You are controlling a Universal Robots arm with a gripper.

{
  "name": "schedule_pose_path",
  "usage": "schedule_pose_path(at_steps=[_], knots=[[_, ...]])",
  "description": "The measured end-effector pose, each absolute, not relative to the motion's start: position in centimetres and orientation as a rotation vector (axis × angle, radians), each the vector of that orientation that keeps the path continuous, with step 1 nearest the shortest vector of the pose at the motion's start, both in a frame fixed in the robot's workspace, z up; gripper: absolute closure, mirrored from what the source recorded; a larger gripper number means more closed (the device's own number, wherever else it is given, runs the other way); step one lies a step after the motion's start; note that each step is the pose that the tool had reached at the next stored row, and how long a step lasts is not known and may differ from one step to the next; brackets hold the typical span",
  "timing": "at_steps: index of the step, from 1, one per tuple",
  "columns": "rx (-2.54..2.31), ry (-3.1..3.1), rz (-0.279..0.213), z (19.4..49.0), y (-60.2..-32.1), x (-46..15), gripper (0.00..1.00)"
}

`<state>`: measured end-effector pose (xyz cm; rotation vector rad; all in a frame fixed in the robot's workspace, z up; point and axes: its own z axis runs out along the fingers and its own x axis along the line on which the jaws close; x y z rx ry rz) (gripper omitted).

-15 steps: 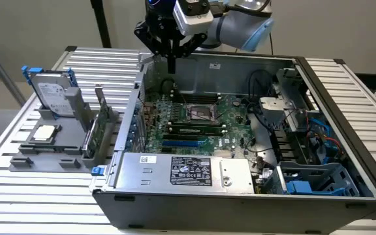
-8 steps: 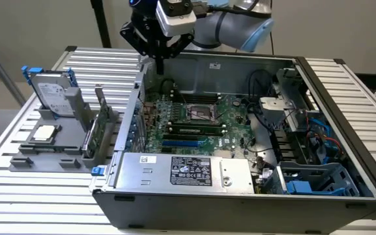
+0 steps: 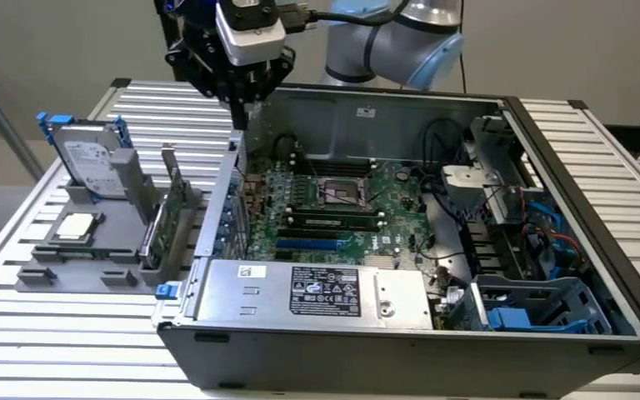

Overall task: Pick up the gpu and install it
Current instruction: 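Reach for the gpu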

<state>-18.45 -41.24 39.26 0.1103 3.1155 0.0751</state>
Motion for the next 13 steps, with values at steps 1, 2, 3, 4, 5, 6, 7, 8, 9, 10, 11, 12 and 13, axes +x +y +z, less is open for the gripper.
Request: schedule_pose_path(at_steps=[1, 2, 3, 4, 5, 6, 7, 8, 9, 10, 11, 12, 13], knots=[[0.11, 3.115, 0.075, 39.3, -41.3, -18.9, 1.0], [0.11, 3.115, 0.075, 39.3, -41.4, -19.4, 1.0], [0.11, 3.115, 0.075, 39.3, -41.5, -19.8, 1.0], [0.11, 3.115, 0.075, 39.3, -41.6, -20.3, 1.0], [0.11, 3.114, 0.075, 39.2, -41.6, -20.7, 1.0], [0.11, 3.115, 0.075, 39.2, -41.7, -21.2, 1.0], [0.11, 3.114, 0.075, 39.2, -41.8, -21.6, 1.0], [0.11, 3.114, 0.075, 39.2, -41.8, -22.1, 1.0], [0.11, 3.114, 0.075, 39.1, -41.8, -22.6, 1.0], [0.11, 3.114, 0.075, 39.1, -41.9, -23.0, 1.0], [0.11, 3.115, 0.074, 39.0, -41.9, -23.4, 1.0], [0.11, 3.114, 0.074, 38.9, -41.9, -23.9, 1.0], [0.11, 3.114, 0.074, 38.8, -41.9, -24.3, 1.0]])
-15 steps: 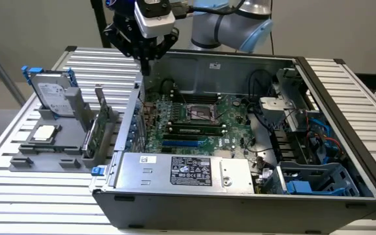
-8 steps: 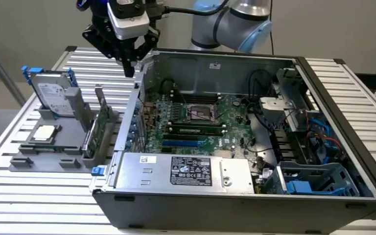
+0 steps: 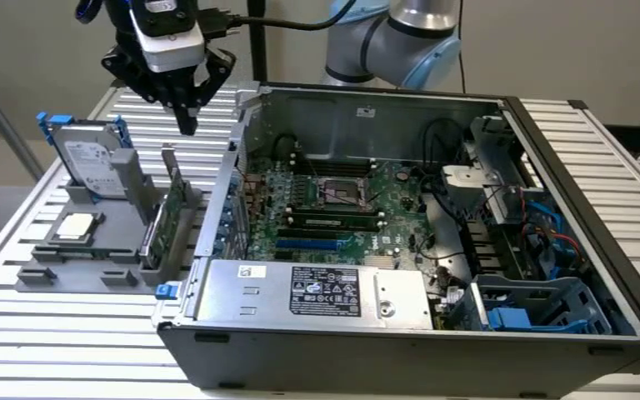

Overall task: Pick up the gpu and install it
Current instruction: 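Reach for the gpu, then pick up the gpu and move the gpu toward the slot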

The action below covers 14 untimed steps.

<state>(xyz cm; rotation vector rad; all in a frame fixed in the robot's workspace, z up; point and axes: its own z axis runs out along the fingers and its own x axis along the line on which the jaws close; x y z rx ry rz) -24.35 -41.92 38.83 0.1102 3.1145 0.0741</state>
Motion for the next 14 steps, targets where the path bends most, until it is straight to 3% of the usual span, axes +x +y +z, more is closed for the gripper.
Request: schedule_pose_path(at_steps=[14], knots=[[0.11, 3.114, 0.071, 37.5, -42.0, -29.6, 1.0]])
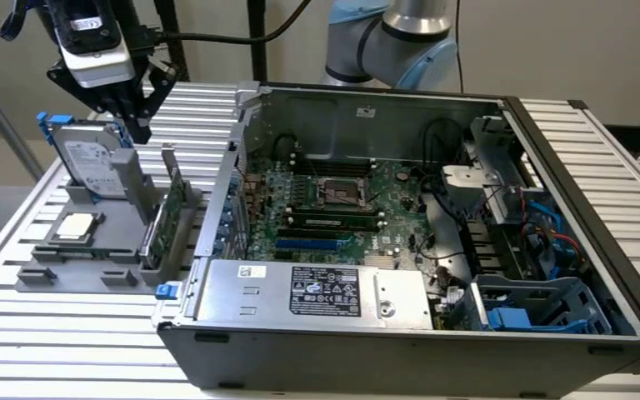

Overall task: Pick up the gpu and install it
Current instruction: 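Pick up the gpu and move the gpu toward the slot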

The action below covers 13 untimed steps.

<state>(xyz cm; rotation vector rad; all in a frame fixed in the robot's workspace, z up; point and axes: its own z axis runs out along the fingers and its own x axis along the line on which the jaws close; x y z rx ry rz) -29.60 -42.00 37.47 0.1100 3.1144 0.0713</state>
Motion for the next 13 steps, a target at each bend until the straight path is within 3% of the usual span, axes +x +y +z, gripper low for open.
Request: schedule_pose_path(at_steps=[13], knots=[[0.11, 3.114, 0.071, 37.47, -42.01, -29.61, 1.0]])
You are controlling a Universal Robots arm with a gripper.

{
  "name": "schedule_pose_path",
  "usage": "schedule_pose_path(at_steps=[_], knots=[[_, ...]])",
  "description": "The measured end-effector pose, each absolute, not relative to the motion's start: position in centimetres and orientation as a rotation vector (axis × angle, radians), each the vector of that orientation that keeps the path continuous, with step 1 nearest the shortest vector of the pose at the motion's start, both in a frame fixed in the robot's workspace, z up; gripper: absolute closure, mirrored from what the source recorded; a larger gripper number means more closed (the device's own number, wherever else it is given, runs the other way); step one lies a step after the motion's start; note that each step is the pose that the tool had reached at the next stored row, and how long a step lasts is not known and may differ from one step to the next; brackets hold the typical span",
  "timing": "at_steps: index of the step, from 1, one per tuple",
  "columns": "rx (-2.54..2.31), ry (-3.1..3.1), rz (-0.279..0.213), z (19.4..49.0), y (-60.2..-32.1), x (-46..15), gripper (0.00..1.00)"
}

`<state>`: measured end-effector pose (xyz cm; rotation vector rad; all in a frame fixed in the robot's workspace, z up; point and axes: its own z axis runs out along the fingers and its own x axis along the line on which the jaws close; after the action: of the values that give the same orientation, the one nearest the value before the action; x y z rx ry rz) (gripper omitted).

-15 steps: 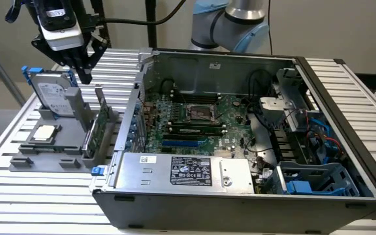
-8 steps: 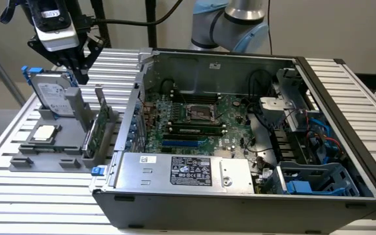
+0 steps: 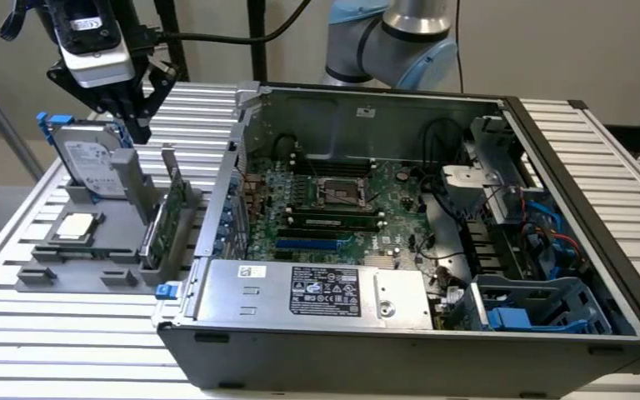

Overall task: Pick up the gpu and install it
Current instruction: 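Pick up the gpu and move the gpu toward the slot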

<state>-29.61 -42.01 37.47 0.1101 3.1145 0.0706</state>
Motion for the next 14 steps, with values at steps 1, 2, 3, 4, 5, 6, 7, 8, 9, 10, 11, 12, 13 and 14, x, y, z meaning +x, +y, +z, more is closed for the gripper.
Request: schedule_pose_path(at_steps=[1, 2, 3, 4, 5, 6, 7, 8, 9, 10, 11, 12, 13, 14], knots=[[0.11, 3.114, 0.07, 37.47, -42.01, -29.61, 0.0], [0.11, 3.115, 0.07, 37.48, -42.01, -29.61, 0.0], [0.11, 3.114, 0.07, 37.47, -42.01, -29.61, 0.0], [0.11, 3.115, 0.07, 37.48, -42.01, -29.61, 0.0], [0.11, 3.115, 0.07, 37.48, -42.01, -29.61, 0.0], [0.11, 3.115, 0.07, 37.47, -42.0, -29.61, 0.0], [0.11, 3.114, 0.07, 37.47, -42.01, -29.61, 0.0], [0.11, 3.115, 0.07, 37.47, -42.01, -29.61, 0.0], [0.11, 3.114, 0.07, 37.48, -42.0, -29.62, 0.0], [0.11, 3.113, 0.069, 37.42, -42.0, -29.72, 0.0], [0.11, 3.113, 0.069, 37.26, -42.0, -29.77, 0.0], [0.11, 3.113, 0.068, 37.1, -42.0, -29.85, 0.0], [0.11, 3.113, 0.068, 36.91, -42.0, -30.04, 0.0], [0.11, 3.113, 0.068, 36.73, -42.0, -30.22, 0.0]])
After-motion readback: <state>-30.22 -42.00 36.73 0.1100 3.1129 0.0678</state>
